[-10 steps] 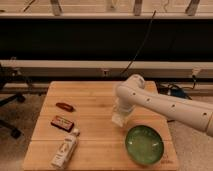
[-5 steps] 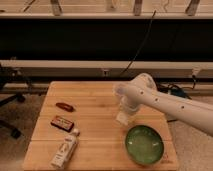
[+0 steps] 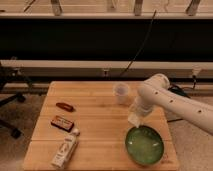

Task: Place the white sponge in the ceramic bowl

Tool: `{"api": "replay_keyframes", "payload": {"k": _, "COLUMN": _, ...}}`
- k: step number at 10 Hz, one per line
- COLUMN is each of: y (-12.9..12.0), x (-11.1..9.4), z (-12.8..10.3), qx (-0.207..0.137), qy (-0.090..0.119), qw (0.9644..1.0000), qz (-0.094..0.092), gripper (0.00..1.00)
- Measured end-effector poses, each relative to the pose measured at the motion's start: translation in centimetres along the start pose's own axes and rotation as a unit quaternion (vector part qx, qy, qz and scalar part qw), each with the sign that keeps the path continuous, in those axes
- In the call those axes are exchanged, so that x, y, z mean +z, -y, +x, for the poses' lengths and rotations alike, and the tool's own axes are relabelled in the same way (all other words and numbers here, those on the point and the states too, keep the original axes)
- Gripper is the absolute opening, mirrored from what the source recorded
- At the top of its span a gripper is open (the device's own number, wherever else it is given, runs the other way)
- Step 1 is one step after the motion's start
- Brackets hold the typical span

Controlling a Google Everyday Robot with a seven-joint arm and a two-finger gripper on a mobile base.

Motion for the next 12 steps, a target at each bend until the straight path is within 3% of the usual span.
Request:
{"api": "replay_keyframes", "payload": {"k": 3, "y": -3.0, "x": 0.3, "z": -1.0, "qx": -0.001, "qy": 0.018, "qw": 0.9996, "qz": -0.021, "gripper": 0.02}}
{"api": "replay_keyframes", "payload": {"k": 5, "y": -5.0, "x": 0.4, "z": -1.9, "qx": -0.005, "qy": 0.034, "qw": 0.9987, "qz": -0.037, "gripper": 0.22}}
{"api": "replay_keyframes", "payload": {"k": 8, "y": -6.3, "x": 0.3, "z": -3.0, "qx": -0.021, "qy": 0.044, "qw": 0.9979, "qz": -0.042, "gripper": 0.5}}
{"api": "replay_keyframes", "payload": {"k": 10, "y": -6.6, "x": -0.1, "z": -3.6, "qx": -0.041, "qy": 0.045, "qw": 0.9979, "qz": -0.021, "gripper": 0.72}}
{"api": "replay_keyframes", "payload": {"k": 12, "y": -6.8, "x": -0.5, "z": -4.0, "qx": -0.055, "qy": 0.041, "qw": 0.9977, "qz": 0.005, "gripper": 0.8}}
